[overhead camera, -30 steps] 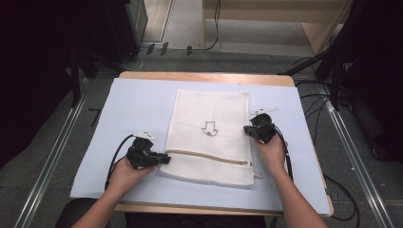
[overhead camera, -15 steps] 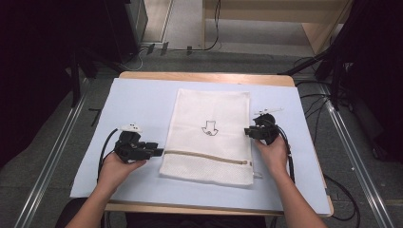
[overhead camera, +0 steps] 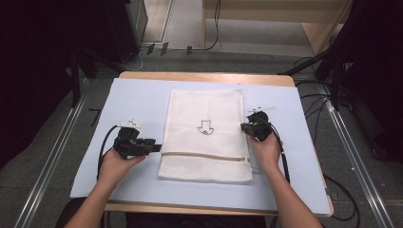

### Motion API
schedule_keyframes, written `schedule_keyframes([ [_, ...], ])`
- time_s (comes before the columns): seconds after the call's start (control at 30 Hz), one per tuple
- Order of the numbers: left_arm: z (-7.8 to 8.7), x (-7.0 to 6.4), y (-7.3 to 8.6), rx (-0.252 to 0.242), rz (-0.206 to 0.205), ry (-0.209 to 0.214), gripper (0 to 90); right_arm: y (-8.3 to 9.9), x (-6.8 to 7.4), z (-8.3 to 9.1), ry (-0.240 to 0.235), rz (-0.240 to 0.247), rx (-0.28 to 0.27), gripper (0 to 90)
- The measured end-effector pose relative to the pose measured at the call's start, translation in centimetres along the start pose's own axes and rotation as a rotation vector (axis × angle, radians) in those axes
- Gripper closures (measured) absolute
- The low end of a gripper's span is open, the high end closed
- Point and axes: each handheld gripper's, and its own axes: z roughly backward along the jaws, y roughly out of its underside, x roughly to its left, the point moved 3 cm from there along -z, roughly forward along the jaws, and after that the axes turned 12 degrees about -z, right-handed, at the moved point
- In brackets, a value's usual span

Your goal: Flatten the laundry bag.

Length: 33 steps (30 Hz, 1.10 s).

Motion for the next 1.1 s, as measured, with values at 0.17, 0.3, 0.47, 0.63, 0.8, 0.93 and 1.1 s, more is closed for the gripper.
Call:
schedule_keyframes([
  [0.17, 0.1, 0.2, -0.4, -0.009, 0.025, -0.008, 56.2, -0.2, -0.4, 0.8, -0.046, -0.024, 0.002, 79.5],
  [0.3, -0.3, 0.0, -0.7, 0.009, 0.019, 0.016, 54.5, 0.0, -0.4, 2.7, -0.083, -0.021, -0.016, 79.5],
  [0.47, -0.6, -0.4, -1.5, 0.016, 0.003, 0.033, 53.6, 1.0, 0.0, 4.3, -0.102, 0.017, -0.018, 79.6],
  [0.63, -1.0, -0.6, -2.1, 0.031, -0.014, 0.050, 49.6, 2.3, 0.3, 5.6, -0.119, 0.036, -0.004, 81.7],
  [0.8, -1.4, -1.0, -3.0, 0.051, -0.042, 0.066, 48.3, 3.1, 0.2, 6.5, -0.134, 0.027, 0.000, 83.9],
  [0.93, -1.7, -1.5, -3.7, 0.054, -0.069, 0.080, 46.2, 3.8, 0.2, 7.1, -0.138, 0.026, 0.011, 83.8],
  [1.1, -2.3, -2.1, -5.0, 0.058, -0.099, 0.090, 45.4, 4.9, 0.0, 8.0, -0.161, 0.036, 0.010, 83.5],
])
